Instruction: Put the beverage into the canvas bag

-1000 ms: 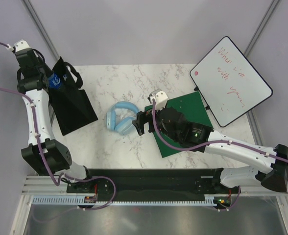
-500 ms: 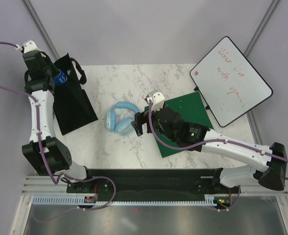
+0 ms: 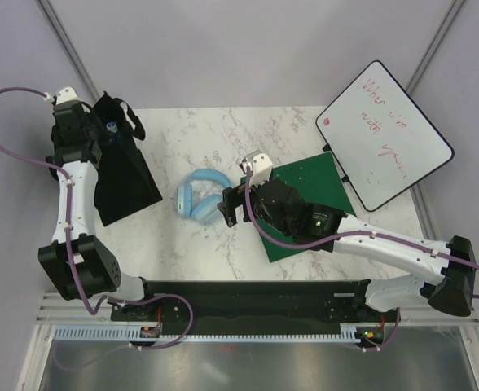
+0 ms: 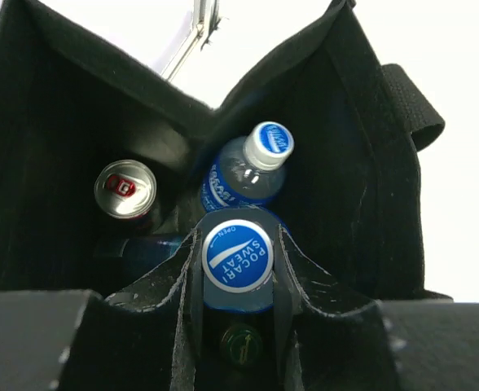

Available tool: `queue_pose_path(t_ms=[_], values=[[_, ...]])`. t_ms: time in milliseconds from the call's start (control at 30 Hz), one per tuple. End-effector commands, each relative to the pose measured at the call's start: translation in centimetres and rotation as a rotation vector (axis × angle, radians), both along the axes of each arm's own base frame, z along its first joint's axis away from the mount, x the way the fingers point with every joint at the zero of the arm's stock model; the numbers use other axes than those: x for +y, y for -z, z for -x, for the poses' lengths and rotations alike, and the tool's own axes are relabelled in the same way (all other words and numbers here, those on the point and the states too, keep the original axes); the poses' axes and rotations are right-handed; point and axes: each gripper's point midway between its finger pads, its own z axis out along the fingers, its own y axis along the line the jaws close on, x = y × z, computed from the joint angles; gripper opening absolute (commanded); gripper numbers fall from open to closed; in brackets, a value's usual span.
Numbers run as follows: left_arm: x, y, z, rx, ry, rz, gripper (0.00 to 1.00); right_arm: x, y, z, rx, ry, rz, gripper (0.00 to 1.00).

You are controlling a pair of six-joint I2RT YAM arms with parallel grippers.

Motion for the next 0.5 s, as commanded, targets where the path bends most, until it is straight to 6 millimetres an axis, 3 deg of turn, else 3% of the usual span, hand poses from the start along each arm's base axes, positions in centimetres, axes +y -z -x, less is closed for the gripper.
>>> queue_pose_path(t_ms=[0, 233, 467], values=[[2.5, -5.0, 1.9, -0.058, -0.092, -0.132, 0.02, 0.7, -2.1, -0.3, -0.016, -0.001, -0.071, 0.98], [1.0, 0.8, 0.8, 0.061, -0.023, -0.02, 0.02, 1.2, -2.2, 0.2, 0.003, -0.027, -0.091, 0.98], [-0.1, 3.9, 1.5, 0.178, 0.011, 0.05, 0.02, 0.7, -1.8, 0.0, -0.002, -0.004, -0.078, 0.98]])
